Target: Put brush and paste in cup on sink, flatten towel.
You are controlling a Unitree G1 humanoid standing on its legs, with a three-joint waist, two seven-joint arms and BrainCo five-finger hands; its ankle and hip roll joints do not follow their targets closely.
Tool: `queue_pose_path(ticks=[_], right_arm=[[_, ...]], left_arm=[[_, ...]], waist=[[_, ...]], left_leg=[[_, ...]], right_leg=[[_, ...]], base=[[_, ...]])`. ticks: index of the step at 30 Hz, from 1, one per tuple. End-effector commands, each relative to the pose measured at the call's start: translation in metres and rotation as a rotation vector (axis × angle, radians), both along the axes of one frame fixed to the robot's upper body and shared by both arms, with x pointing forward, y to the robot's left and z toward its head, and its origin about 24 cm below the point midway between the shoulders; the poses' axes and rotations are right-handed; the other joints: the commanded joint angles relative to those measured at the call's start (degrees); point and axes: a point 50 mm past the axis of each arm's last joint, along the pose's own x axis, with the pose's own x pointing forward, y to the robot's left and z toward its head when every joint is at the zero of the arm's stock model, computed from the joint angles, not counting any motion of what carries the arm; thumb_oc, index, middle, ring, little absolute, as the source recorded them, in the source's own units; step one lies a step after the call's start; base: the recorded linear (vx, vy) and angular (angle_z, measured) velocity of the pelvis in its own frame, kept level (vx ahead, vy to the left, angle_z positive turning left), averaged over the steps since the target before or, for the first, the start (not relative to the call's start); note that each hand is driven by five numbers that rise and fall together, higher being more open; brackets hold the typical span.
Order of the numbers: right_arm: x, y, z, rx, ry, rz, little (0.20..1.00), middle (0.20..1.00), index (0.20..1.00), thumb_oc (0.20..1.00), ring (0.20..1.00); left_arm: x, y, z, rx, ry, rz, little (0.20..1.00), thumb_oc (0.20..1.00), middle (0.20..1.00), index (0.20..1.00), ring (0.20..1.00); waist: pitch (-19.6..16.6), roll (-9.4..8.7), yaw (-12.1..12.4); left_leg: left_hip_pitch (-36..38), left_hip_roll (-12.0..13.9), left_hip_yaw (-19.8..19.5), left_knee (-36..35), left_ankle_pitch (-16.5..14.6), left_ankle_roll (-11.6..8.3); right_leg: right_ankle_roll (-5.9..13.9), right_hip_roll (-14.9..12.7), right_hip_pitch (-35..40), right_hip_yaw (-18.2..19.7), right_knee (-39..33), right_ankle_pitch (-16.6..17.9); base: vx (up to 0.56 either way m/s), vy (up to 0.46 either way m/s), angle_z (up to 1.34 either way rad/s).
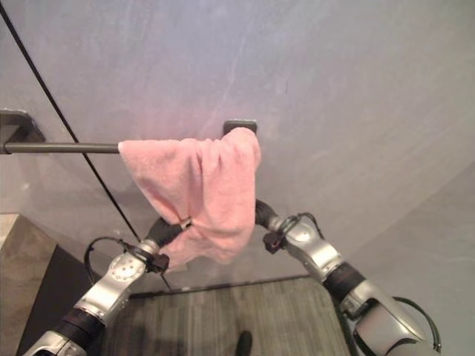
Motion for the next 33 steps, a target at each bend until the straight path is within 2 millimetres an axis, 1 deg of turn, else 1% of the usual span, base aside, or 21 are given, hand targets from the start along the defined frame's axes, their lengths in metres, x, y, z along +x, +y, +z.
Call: queue_pose_path(ticks=[1, 2, 5, 7, 11, 12, 13, 17, 18, 21, 22, 26, 27, 28, 29, 33], right_arm=[[0.015, -0.03, 0.014, -0.013, -0.076, -0.111, 1.0, 1.0, 1.0, 1.0, 1.0], [0.016, -0.033, 0.011, -0.018, -0.07, -0.134, 1.0, 1.0, 1.0, 1.0, 1.0], [0.015, -0.033, 0.008, 0.019, -0.048, -0.155, 1.0, 1.0, 1.0, 1.0, 1.0], [0.015, -0.03, 0.006, 0.038, -0.04, -0.158, 1.0, 1.0, 1.0, 1.0, 1.0], [0.016, -0.019, 0.006, 0.069, -0.036, -0.146, 1.0, 1.0, 1.0, 1.0, 1.0], [0.016, -0.019, 0.006, 0.069, -0.037, -0.146, 1.0, 1.0, 1.0, 1.0, 1.0], [0.016, -0.018, 0.007, 0.075, -0.039, -0.145, 1.0, 1.0, 1.0, 1.0, 1.0], [0.014, -0.003, 0.017, 0.129, -0.064, -0.087, 1.0, 1.0, 1.0, 1.0, 1.0], [0.013, 0.005, 0.023, 0.15, -0.082, -0.057, 1.0, 1.0, 1.0, 1.0, 1.0], [0.013, 0.009, 0.026, 0.148, -0.093, -0.043, 1.0, 1.0, 1.0, 1.0, 1.0], [0.013, 0.016, 0.03, 0.155, -0.11, -0.029, 1.0, 1.0, 1.0, 1.0, 1.0], [0.013, 0.028, 0.034, 0.132, -0.14, -0.01, 1.0, 1.0, 1.0, 1.0, 1.0], [0.014, 0.031, 0.034, 0.146, -0.134, -0.016, 0.58, 0.58, 0.58, 0.58, 0.58], [0.013, 0.034, 0.031, 0.155, -0.121, -0.031, 0.285, 0.285, 0.285, 0.285, 0.285], [0.013, 0.034, 0.031, 0.155, -0.121, -0.031, 0.2, 0.2, 0.2, 0.2, 0.2], [0.009, 0.023, 0.023, 0.167, -0.108, -0.111, 0.2, 0.2, 0.2, 0.2, 0.2]], left_arm=[[0.016, -0.009, 0.018, 0.02, -0.084, -0.064, 0.2, 0.2, 0.2, 0.2, 0.2], [0.016, -0.01, 0.018, 0.017, -0.082, -0.065, 0.2, 0.2, 0.2, 0.2, 0.2], [0.017, -0.012, 0.019, 0.013, -0.088, -0.069, 0.2, 0.2, 0.2, 0.2, 0.2], [0.017, -0.011, 0.019, 0.009, -0.084, -0.061, 0.2, 0.2, 0.2, 0.2, 0.2], [0.016, -0.011, 0.016, -0.006, -0.074, -0.05, 0.2, 0.2, 0.2, 0.2, 0.2], [0.016, -0.011, 0.016, -0.006, -0.074, -0.05, 0.2, 0.2, 0.2, 0.2, 0.2], [0.016, -0.011, 0.016, -0.009, -0.075, -0.05, 0.2, 0.2, 0.2, 0.2, 0.2], [0.017, -0.012, 0.018, -0.01, -0.081, -0.049, 0.2, 0.2, 0.2, 0.2, 0.2], [0.016, -0.011, 0.016, -0.01, -0.079, -0.043, 0.2, 0.2, 0.2, 0.2, 0.2], [0.016, -0.012, 0.015, -0.011, -0.077, -0.041, 0.2, 0.2, 0.2, 0.2, 0.2], [0.016, -0.012, 0.014, -0.011, -0.074, -0.036, 0.2, 0.2, 0.2, 0.2, 0.2], [0.016, -0.012, 0.014, -0.014, -0.076, -0.025, 0.2, 0.2, 0.2, 0.2, 0.2], [0.016, -0.011, 0.015, -0.015, -0.077, -0.02, 0.2, 0.2, 0.2, 0.2, 0.2], [0.016, -0.01, 0.015, -0.015, -0.078, -0.009, 0.2, 0.2, 0.2, 0.2, 0.2], [0.016, -0.01, 0.015, -0.015, -0.078, -0.009, 0.2, 0.2, 0.2, 0.2, 0.2], [0.011, 0.0, 0.013, -0.016, -0.071, 0.043, 0.2, 0.2, 0.2, 0.2, 0.2]], waist=[[0.96, -1.26, 0.57], [1.01, -1.26, 0.61], [1.13, -1.29, 0.77], [1.15, -1.23, 0.84], [1.06, -1.05, 1.1], [1.05, -1.06, 1.11], [1.04, -1.04, 1.14], [1.04, -0.89, 1.17], [0.99, -0.89, 1.15], [0.97, -0.88, 1.16], [0.94, -0.83, 1.21], [0.88, -0.79, 1.34], [0.84, -0.81, 1.32], [0.88, -0.79, 1.35], [0.89, -0.81, 1.36], [0.86, -0.81, 1.26]], left_leg=[[-3.13, -1.0, -2.96, -0.63, 3.89, 0.59], [-3.25, -1.04, -2.97, -0.63, 3.9, 0.59], [-3.66, -1.18, -2.92, -0.63, 3.87, 0.71], [-3.89, -1.24, -2.87, -0.63, 3.89, 0.76], [-4.02, -1.4, -2.55, -0.63, 3.86, 1.02], [-4.02, -1.41, -2.54, -0.63, 3.86, 1.02], [-4.03, -1.42, -2.5, -0.63, 3.85, 1.05], [-4.02, -1.63, -2.54, -0.63, 3.78, 1.13], [-3.97, -1.69, -2.6, -0.63, 3.73, 1.18], [-3.97, -1.7, -2.61, -0.63, 3.7, 1.21], [-3.95, -1.76, -2.58, -0.63, 3.69, 1.24], [-3.98, -1.74, -2.48, -0.63, 3.64, 1.29], [-3.99, -1.75, -2.47, -0.63, 3.64, 1.31], [-3.97, -1.75, -2.51, -0.63, 3.63, 1.34], [-3.96, -1.75, -2.5, -0.63, 3.63, 1.34], [-3.8, -1.79, -2.72, -0.63, 3.52, 1.43]], right_leg=[[8.8, -6.11, 7.24, 0.29, 0.11, -2.29], [8.84, -6.17, 7.16, 0.29, 0.08, -2.21], [9.0, -6.35, 6.89, 0.31, 0.03, -2.1], [9.05, -6.5, 6.57, 0.54, 0.03, -1.88], [9.18, -6.78, 5.93, 1.31, 0.03, -1.48], [9.18, -6.78, 5.92, 1.32, 0.03, -1.48], [9.22, -6.84, 5.9, 1.34, 0.03, -1.43], [9.21, -7.02, 5.88, 1.43, 0.03, -1.46], [9.21, -7.12, 5.96, 1.43, 0.03, -1.48], [9.21, -7.18, 5.99, 1.41, 0.03, -1.48], [9.23, -7.27, 5.91, 1.44, 0.03, -1.44], [9.26, -7.32, 5.8, 1.53, 0.03, -1.39], [9.24, -7.3, 5.8, 1.53, 0.03, -1.41], [9.21, -7.3, 5.86, 1.56, 0.03, -1.43], [9.21, -7.3, 5.87, 1.57, 0.03, -1.43], [9.13, -7.27, 6.22, 1.38, 0.03, -1.52]], base=[[0.0, 0.0, 0.0], [0.0, 0.0, 0.0], [0.0, 0.0, 0.0], [0.0, 0.0, 0.0], [0.0, 0.008, 0.0], [0.0, 0.022, -0.04], [0.0, 0.011, -0.04], [0.0, 0.005, -0.01], [0.0, 0.0, 0.0], [0.0, 0.0, 0.0], [0.0, 0.0, 0.0], [0.0, 0.0, 0.0], [0.0, 0.0, 0.0], [0.0, 0.0, 0.0], [0.0, 0.0, 0.0], [0.0, 0.0, 0.0]])
